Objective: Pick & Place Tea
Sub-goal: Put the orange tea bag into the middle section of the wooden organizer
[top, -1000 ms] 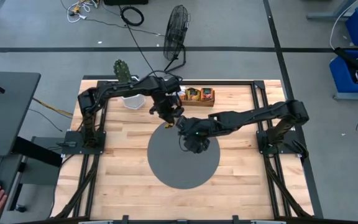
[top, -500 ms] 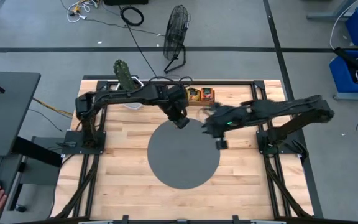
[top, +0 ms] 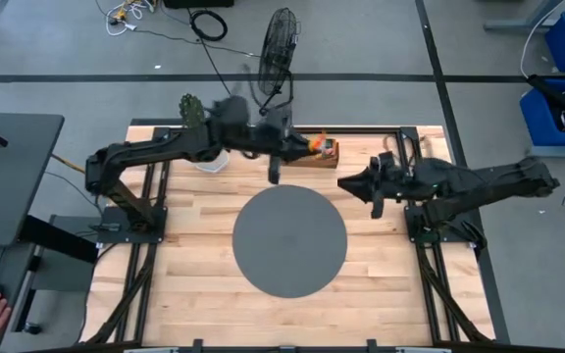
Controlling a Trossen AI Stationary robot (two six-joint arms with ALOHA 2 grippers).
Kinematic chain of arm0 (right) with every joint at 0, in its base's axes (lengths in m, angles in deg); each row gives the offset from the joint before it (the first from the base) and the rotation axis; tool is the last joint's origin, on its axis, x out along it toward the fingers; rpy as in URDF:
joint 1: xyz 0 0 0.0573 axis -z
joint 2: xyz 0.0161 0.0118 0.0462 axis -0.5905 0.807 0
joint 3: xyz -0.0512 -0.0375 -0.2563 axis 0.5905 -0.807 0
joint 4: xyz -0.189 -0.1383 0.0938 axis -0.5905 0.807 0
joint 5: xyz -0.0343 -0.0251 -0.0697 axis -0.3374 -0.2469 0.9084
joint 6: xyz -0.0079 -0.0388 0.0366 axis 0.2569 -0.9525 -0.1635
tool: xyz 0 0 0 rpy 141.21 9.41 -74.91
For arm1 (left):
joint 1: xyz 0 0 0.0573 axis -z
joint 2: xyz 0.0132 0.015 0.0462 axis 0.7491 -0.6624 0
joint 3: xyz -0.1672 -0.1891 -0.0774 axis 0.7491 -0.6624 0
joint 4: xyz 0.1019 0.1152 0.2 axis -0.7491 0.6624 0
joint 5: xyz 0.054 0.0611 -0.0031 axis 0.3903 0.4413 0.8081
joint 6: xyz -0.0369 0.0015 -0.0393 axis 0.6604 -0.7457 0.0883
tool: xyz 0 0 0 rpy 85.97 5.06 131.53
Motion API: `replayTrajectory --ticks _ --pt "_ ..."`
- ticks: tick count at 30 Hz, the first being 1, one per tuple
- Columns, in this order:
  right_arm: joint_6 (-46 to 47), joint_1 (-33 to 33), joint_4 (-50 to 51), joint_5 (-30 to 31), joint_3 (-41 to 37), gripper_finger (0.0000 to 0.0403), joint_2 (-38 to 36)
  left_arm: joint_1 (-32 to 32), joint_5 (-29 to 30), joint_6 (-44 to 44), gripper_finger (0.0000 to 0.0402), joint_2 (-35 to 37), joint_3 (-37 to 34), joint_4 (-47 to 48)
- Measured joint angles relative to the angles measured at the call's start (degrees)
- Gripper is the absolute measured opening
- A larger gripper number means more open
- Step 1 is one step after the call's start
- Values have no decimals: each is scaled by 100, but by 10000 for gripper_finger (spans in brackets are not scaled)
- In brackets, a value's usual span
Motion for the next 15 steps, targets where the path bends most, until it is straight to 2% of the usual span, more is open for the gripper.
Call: replayTrajectory --ticks 5,8,11,15 --pt "1033 211 -3619 -5 -1125 80 74 70 -192 -7 20 94 1 -1820" --pt "1774 403 -5308 -10 -1507 104 356 171 -212 -198 20 100 1 -2734" --pt "2190 616 -6078 -96 -1535 134 757 273 -224 -567 20 100 3 -2817" --pt "1883 806 -6350 -742 -1004 168 1423 375 -104 -612 20 19 2 -2717"
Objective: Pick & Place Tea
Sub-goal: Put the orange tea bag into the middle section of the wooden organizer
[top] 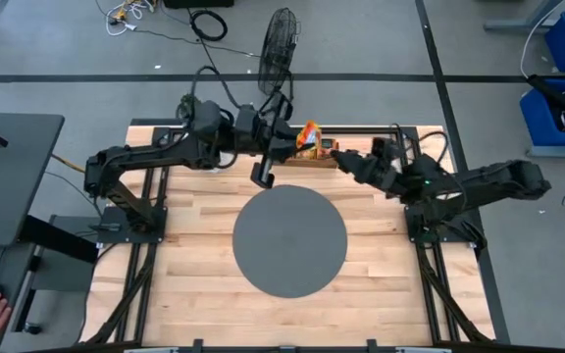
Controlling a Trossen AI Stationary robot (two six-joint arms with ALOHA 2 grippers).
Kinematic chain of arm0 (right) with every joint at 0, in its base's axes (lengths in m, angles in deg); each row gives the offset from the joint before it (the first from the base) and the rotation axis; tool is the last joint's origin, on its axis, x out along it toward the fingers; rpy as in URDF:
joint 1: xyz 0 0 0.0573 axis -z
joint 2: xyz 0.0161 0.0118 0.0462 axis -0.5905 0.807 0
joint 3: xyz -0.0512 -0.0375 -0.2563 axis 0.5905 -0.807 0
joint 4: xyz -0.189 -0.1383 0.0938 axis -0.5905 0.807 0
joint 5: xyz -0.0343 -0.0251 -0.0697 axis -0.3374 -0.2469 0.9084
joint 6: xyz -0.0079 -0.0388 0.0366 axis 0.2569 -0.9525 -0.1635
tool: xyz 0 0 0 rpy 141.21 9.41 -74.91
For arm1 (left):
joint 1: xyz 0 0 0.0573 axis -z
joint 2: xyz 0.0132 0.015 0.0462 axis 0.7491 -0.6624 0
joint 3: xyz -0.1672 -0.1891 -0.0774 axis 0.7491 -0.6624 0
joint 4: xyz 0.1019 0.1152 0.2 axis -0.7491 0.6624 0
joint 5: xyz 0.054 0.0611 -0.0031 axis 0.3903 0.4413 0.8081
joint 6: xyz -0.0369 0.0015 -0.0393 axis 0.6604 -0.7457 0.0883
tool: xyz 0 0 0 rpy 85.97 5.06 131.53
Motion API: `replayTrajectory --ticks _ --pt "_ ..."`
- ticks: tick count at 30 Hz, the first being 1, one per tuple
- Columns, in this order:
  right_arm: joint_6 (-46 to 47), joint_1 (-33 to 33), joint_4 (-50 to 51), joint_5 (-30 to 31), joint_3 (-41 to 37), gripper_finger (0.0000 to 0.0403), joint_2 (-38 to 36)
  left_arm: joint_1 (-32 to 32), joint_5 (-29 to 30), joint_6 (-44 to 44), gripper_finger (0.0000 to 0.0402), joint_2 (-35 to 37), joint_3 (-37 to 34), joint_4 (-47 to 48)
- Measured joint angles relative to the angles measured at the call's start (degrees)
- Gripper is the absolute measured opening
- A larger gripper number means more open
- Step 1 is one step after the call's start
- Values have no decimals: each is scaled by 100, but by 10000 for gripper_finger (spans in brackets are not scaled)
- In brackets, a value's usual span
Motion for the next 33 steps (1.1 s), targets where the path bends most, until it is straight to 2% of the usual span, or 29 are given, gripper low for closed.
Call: replayTrajectory --ticks 6,9,14,20,33 --pt "-353 125 -88 -1084 1297 181 788 14 60 -115 20 -146 -10 -1" --pt "-296 190 15 -1490 1679 181 985 18 80 -133 20 -131 -6 -115" --pt "-285 219 56 -1565 1815 186 1060 18 80 182 20 -139 -7 -646" --pt "-184 303 -70 -1513 1815 205 1066 156 84 310 20 -131 -6 -627" --pt "-180 303 110 -1838 1815 207 1066 197 79 608 20 -135 -6 321"
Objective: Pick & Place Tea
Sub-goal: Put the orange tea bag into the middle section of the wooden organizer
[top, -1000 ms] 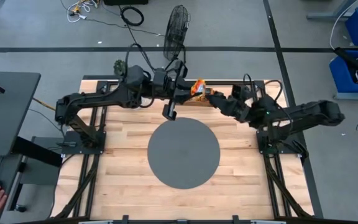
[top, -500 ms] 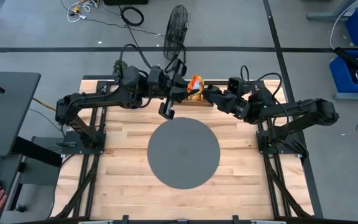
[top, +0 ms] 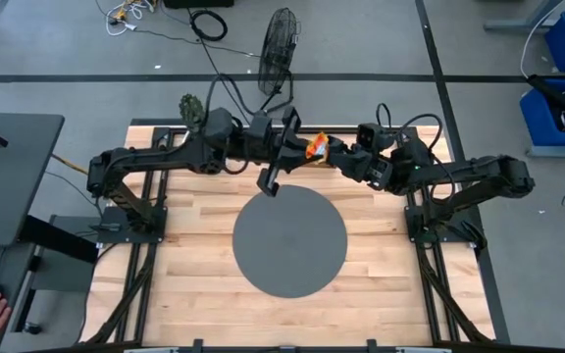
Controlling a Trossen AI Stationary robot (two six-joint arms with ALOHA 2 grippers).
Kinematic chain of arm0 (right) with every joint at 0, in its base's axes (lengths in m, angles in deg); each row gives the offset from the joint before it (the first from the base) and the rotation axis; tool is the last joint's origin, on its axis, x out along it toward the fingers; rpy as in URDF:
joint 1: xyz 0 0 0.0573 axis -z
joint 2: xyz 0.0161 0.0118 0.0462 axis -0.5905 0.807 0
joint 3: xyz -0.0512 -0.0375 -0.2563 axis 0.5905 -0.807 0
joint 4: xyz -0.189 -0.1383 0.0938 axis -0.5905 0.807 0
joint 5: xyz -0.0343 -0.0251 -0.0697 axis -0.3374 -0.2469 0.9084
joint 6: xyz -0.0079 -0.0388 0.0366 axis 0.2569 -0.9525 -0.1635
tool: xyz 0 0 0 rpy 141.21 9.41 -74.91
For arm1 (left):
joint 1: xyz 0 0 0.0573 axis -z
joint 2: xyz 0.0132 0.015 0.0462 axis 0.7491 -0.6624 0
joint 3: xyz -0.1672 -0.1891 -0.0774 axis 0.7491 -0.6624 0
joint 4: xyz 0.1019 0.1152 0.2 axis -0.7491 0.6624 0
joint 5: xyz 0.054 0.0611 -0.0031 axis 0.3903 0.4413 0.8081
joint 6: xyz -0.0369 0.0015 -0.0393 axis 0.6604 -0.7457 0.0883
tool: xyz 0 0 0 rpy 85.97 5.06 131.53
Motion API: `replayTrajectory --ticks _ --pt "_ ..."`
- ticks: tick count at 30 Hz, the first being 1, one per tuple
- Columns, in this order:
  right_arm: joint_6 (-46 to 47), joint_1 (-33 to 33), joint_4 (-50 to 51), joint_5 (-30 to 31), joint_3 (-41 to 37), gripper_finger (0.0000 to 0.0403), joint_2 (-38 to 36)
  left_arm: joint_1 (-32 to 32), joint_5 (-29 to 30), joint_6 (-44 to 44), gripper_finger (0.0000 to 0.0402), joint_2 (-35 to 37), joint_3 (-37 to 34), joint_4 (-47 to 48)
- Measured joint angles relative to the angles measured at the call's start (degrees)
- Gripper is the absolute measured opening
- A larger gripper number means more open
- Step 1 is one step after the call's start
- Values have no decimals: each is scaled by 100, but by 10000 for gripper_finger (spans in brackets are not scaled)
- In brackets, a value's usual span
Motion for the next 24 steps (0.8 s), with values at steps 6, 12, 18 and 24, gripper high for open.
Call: replayTrajectory --ticks 6,12,18,24 --pt "-22 15 3 -20 0 184 0 2 -45 -263 20 0 0 -20" --pt "-100 15 -1 -20 0 144 0 -4 -47 -315 20 0 0 -91" --pt "-216 15 -23 -20 0 89 0 -4 -47 -603 20 0 0 -94" --pt "-457 13 -121 -31 0 18 -4 -7 -47 -605 21 0 0 -98"
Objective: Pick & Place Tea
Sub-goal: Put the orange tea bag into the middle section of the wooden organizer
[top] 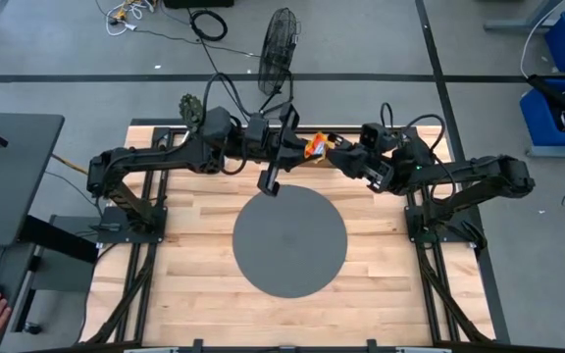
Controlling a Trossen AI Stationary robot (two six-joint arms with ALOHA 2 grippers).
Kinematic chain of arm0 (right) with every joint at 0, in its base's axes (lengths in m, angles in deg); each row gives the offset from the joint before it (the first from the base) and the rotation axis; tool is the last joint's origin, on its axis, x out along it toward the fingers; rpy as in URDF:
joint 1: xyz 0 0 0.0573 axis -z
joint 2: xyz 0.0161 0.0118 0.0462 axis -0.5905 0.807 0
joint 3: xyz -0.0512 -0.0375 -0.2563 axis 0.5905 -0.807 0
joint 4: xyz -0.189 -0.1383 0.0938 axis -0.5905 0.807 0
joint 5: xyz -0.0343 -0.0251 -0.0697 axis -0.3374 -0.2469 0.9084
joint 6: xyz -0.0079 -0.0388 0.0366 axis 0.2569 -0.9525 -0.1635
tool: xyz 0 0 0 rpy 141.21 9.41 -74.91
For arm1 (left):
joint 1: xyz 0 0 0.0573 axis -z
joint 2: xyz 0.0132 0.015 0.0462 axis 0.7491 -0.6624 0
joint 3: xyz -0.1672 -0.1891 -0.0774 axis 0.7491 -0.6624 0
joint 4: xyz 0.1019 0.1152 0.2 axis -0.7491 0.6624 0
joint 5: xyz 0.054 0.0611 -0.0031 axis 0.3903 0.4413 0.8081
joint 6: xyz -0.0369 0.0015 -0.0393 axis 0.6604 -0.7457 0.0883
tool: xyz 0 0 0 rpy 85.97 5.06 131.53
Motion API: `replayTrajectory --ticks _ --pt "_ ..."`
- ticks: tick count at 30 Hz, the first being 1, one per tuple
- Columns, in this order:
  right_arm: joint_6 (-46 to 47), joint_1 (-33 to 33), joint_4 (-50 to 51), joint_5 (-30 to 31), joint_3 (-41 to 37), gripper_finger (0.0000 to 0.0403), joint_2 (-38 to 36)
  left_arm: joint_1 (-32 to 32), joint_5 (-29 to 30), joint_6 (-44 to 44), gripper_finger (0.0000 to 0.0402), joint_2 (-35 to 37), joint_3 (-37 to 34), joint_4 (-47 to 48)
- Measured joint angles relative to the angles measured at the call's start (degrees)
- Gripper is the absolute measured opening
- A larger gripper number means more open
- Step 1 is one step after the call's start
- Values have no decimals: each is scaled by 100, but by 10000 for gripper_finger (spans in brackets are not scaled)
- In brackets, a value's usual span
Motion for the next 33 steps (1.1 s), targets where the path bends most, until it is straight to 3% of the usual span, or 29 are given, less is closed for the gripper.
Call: replayTrajectory --ticks 16,21,33 --pt "-41 2 -21 -118 -2 1 -20 -190 -34 -13 89 92 0 77" --pt "-45 2 -18 -155 -2 0 -20 -195 -20 48 144 94 0 144" --pt "-59 217 47 -159 -4 0 -20 -218 -285 637 324 103 0 195"
